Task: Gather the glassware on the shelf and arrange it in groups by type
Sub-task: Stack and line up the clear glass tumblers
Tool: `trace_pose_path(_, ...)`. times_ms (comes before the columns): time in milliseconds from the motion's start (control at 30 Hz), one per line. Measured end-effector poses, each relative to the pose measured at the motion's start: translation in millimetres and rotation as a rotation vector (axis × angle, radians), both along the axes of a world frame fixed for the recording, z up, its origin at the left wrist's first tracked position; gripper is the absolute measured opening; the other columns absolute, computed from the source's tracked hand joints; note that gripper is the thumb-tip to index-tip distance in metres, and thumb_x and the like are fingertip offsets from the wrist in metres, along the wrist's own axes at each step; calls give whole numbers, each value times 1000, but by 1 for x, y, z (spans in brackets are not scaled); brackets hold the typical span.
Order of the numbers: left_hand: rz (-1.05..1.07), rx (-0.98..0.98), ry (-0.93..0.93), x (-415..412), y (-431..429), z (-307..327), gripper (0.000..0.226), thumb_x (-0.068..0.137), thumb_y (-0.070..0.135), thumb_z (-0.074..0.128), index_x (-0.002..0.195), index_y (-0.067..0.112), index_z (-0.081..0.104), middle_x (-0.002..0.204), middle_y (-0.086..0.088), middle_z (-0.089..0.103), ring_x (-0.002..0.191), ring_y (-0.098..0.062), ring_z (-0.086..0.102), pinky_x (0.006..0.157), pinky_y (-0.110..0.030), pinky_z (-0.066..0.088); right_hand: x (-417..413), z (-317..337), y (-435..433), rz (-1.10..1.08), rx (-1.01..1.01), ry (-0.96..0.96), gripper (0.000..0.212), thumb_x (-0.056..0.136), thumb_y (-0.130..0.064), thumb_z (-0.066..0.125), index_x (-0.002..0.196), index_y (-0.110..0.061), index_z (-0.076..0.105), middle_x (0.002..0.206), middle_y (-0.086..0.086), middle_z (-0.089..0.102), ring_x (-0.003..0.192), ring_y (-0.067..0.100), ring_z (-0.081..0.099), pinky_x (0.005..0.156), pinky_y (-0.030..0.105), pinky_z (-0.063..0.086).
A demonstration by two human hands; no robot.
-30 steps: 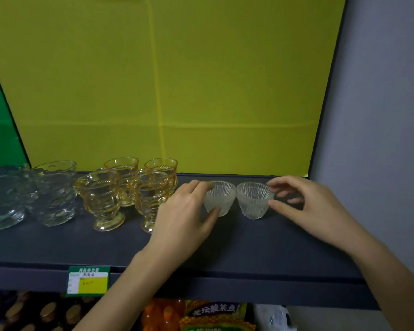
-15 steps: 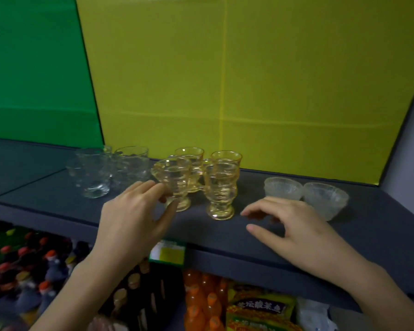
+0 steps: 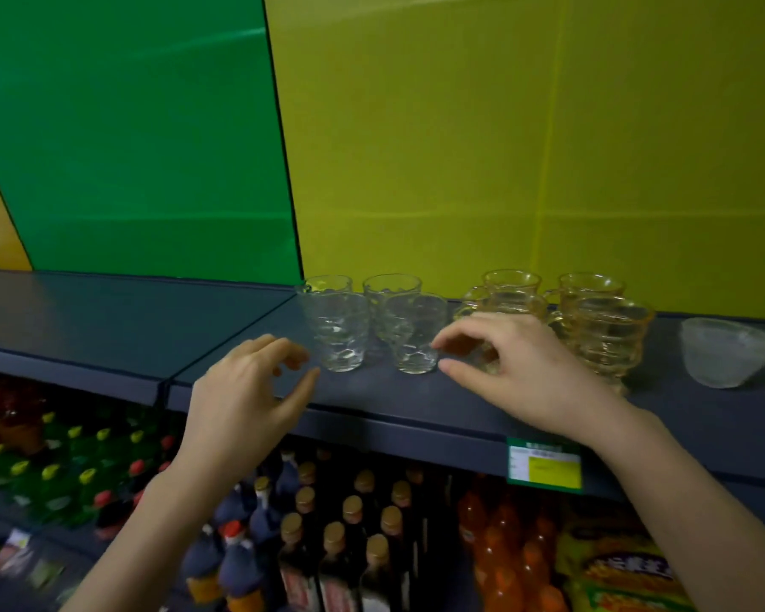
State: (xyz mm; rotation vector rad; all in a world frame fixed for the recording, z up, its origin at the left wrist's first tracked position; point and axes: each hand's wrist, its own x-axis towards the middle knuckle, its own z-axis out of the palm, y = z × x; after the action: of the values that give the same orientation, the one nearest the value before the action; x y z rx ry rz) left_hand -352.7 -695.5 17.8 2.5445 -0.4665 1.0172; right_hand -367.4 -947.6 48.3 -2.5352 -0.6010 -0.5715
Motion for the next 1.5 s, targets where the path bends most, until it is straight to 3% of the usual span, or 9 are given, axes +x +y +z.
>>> trace_pose_path(67,-3,-35,3,9,13,5,27,76,43,52,82,19,65,77,10,58,71,-14,57,55,-24,39,11,11,13,-7,-22,-7,16,83,-29,63,97,-25,68,95,-9,69,79,-2,57,72,5,40)
trace_pose_path(133,-7,-71,13,21,23,11,30,76,45,51,84,19,64,78,8,60,72,-15,57,57,-28,44,23,23,23,-20,-58,-7,18,84,-28,63,99,-22,68,96,-7,69,81,1,58,71,4,37)
trace_pose_path(333,-57,-156,49,65,31,21,50,70,62,41,90,22,63,85,8,64,74,-14,58,67,-40,53,64,48,32,-103,-190,14,27,85,-35,60,106,-20,65,106,-1,69,95,13,62,88,35,50)
trace_pose_path(567,-134,-161,176,98,15,21,79,56,82,41,105,23,60,101,8,63,83,-12,60,78,-40,52,92,51,29,-142,-386,237,61,82,-58,49,131,-20,48,133,-2,54,117,15,51,95,28,38)
trace_pose_path(700,-190,-157,229,108,8,19,87,49,82,46,115,25,54,110,13,55,84,-9,58,79,-32,49,94,49,30,-202,-490,286,81,75,-69,46,139,-21,37,142,-1,45,128,19,42,106,34,34)
trace_pose_path(900,-232,-98,244,127,8,14,94,46,84,46,119,26,49,116,13,52,94,-11,55,82,-27,45,100,43,34,-330,-578,300,111,49,-88,33,136,-21,36,139,-1,46,127,22,44,104,44,38)
trace_pose_path(1100,-347,-34,257,143,10,12,99,45,87,49,121,23,47,116,11,49,97,-16,57,88,-36,46,102,37,48,-431,-569,325,105,57,-85,42,143,-25,26,147,-8,39,132,17,40,103,37,36)
trace_pose_path(1267,-419,-4,274,150,11,10,98,47,85,45,125,24,40,121,9,46,103,-19,57,88,-42,47,99,36,62,-526,-563,326,103,58,-84,43,141,-24,31,142,-7,43,127,17,45,99,35,37)
trace_pose_path(1500,-511,-12,353,156,12,8,88,60,65,65,129,20,34,132,4,46,112,-19,52,94,-38,43,96,36,80,-621,-557,346,91,64,-79,48,131,-17,43,133,-1,54,119,22,51,98,35,38)
